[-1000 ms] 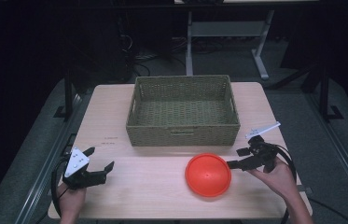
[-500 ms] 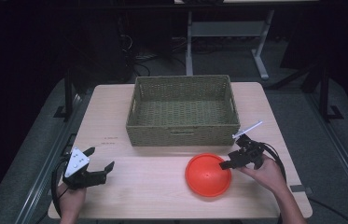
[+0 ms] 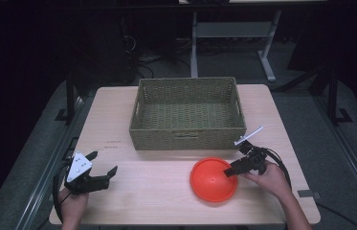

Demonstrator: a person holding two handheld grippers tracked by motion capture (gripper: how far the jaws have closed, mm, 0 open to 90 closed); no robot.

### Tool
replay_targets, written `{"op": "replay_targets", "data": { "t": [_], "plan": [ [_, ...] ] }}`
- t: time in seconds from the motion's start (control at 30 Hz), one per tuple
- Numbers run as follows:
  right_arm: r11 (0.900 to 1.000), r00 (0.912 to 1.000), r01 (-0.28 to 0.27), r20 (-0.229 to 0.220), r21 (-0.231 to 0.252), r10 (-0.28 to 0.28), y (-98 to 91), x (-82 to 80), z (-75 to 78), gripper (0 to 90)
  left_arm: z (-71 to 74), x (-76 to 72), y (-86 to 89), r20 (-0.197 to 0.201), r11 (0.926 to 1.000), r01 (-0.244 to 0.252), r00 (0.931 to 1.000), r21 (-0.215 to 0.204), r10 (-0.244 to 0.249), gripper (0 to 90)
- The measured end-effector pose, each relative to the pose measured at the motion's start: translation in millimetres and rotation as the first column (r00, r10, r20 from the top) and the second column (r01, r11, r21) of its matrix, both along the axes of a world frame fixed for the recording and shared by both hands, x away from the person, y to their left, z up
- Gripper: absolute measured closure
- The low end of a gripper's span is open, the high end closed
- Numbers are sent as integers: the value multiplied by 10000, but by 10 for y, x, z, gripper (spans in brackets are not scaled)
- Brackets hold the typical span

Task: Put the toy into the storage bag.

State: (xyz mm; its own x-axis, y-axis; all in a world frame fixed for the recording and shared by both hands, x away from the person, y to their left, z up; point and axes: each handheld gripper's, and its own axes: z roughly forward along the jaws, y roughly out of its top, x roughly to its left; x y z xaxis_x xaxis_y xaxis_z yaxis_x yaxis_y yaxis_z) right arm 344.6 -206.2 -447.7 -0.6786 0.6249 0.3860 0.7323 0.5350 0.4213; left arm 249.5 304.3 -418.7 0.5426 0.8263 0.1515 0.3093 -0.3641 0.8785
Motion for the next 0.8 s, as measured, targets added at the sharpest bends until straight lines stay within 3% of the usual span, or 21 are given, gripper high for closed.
{"op": "replay_targets", "data": {
  "t": [0.17, 0.4, 0.53, 0.73, 0.8],
  "plan": [
    [9998, 9999, -142, -83, -139, 141, 36, 5, -32, 507, -1, 3, 2, -11, 10000, 18, 10000, 24, -18, 130],
    [9993, 9997, -167, 172, -320, 173, 72, 3, -31, 606, -1, 2, 2, -20, 10000, 6, 10000, 40, -6, 130],
    [9999, 9993, -76, 366, -69, 78, 58, -6, 41, 705, 0, 1, 1, -21, 10000, -8, 10000, 15, 9, 130],
    [9999, 9992, 20, 399, 145, -26, 75, -16, 168, 786, 8, -2, 1, -22, 9999, 32, 10000, 113, -32, 130],
    [9989, 9994, 46, 347, 470, -62, 73, -14, 224, 810, 6, -2, 1, 12, 10000, 30, 10000, 93, -31, 130]
  ]
}}
